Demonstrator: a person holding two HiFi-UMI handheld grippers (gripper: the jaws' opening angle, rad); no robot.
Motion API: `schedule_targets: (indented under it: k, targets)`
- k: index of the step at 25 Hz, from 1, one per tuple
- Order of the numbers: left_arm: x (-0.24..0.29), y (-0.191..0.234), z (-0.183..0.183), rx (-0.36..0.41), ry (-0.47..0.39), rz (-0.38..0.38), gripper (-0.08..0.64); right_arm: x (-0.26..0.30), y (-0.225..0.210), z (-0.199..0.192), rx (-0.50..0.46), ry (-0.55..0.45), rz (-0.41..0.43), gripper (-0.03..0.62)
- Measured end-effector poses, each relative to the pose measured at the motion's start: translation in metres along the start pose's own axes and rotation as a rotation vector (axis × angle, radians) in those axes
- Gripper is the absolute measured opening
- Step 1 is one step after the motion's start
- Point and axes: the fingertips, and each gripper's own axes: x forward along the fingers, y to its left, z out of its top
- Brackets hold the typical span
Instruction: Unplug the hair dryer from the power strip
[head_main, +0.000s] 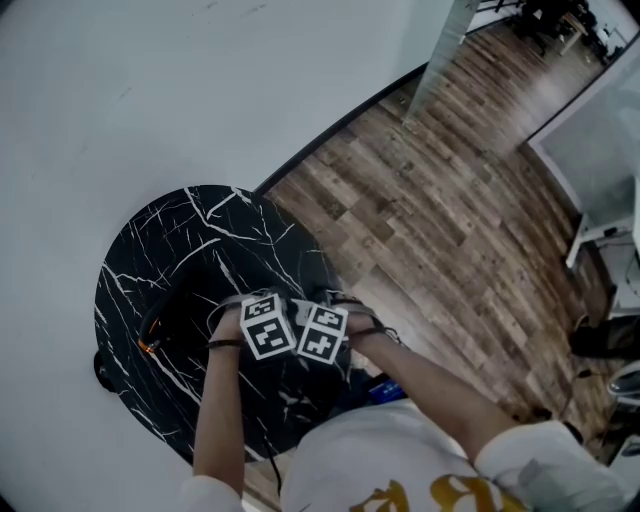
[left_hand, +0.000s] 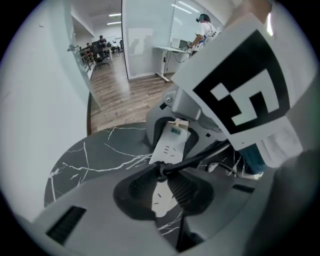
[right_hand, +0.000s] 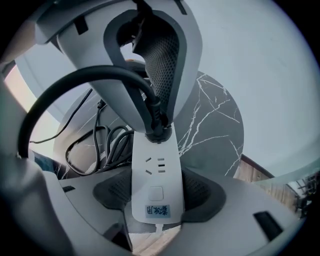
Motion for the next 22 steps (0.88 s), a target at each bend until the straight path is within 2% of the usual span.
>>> schedule_targets:
  k: [6, 8, 11, 13, 15, 18, 20, 22]
  targets:
    - [-0.005, 0.015, 0.007, -0.058, -0.047, -0.168, 0.063, -0.001, 0.0, -0.002, 0.014, 0.0, -0.006, 0.27]
    - [-0.006, 0.012, 0.01, -0.043, -0.06, -0.131, 0.063, -0.001, -0.001, 0.0, 0.022, -0.003, -0.006, 0.271]
    - [-0.004, 0.005, 0.003, -0.017, -0.069, 0.012, 0.06, 0.0, -0.001, 0.001, 0.016, 0.001, -0.003, 0.272]
    - [-0.004, 0.003, 0.0, -0.021, -0.074, 0.062, 0.06, 0.0, 0.0, 0.001, 0.006, 0.006, -0.002, 0.272]
    - [-0.002, 0.004, -0.002, -0.026, -0.055, 0.027, 0.06, 0.0, -0.001, 0.001, 0.002, 0.008, -0.005, 0.272]
    - [-0.005, 0.015, 0.002, -0.042, -0.032, -0.084, 0.06, 0.0, -0.001, 0.002, 0.005, -0.003, -0.008, 0.27]
    - [-0.008, 0.016, 0.007, -0.053, -0.048, -0.142, 0.064, 0.0, -0.001, 0.003, 0.011, -0.003, -0.007, 0.271]
    - [-0.008, 0.01, 0.009, -0.044, -0.068, -0.124, 0.064, -0.001, -0.001, 0.002, 0.018, 0.005, -0.006, 0.272]
